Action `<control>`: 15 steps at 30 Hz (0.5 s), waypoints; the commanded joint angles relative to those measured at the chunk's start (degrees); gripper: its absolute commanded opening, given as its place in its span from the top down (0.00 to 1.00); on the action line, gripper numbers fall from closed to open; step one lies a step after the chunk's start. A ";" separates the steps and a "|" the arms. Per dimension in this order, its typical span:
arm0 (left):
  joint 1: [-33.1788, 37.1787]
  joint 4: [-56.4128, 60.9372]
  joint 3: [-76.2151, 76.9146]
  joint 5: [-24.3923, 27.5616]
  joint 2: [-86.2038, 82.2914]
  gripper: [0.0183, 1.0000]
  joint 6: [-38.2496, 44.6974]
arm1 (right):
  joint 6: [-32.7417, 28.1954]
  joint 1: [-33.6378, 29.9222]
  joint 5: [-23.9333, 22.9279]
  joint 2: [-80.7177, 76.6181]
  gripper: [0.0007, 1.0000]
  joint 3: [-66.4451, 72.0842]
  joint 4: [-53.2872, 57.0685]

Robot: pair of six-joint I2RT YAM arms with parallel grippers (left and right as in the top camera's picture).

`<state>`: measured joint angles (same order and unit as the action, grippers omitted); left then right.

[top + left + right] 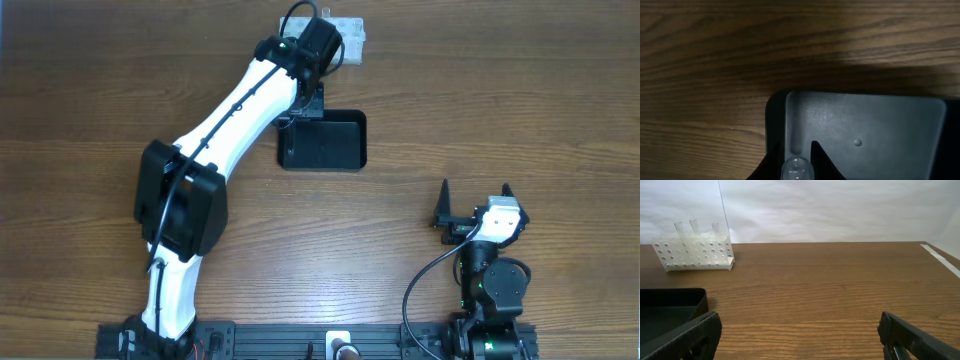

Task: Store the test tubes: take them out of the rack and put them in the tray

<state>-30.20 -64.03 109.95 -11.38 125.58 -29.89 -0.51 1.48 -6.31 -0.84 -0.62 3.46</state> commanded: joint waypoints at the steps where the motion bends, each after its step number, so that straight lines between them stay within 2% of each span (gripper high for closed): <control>1: 0.70 -0.07 -0.48 0.42 1.27 0.90 -1.03 | -0.42 -0.42 0.26 0.46 0.01 0.33 0.22; 15: 0.87 -0.07 -0.46 1.73 4.70 0.88 -1.01 | -0.42 -0.42 0.28 0.46 0.01 0.33 0.20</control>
<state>-29.80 -64.07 109.65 -10.52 128.53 -29.89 -0.47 1.48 -6.28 -0.84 -0.62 3.46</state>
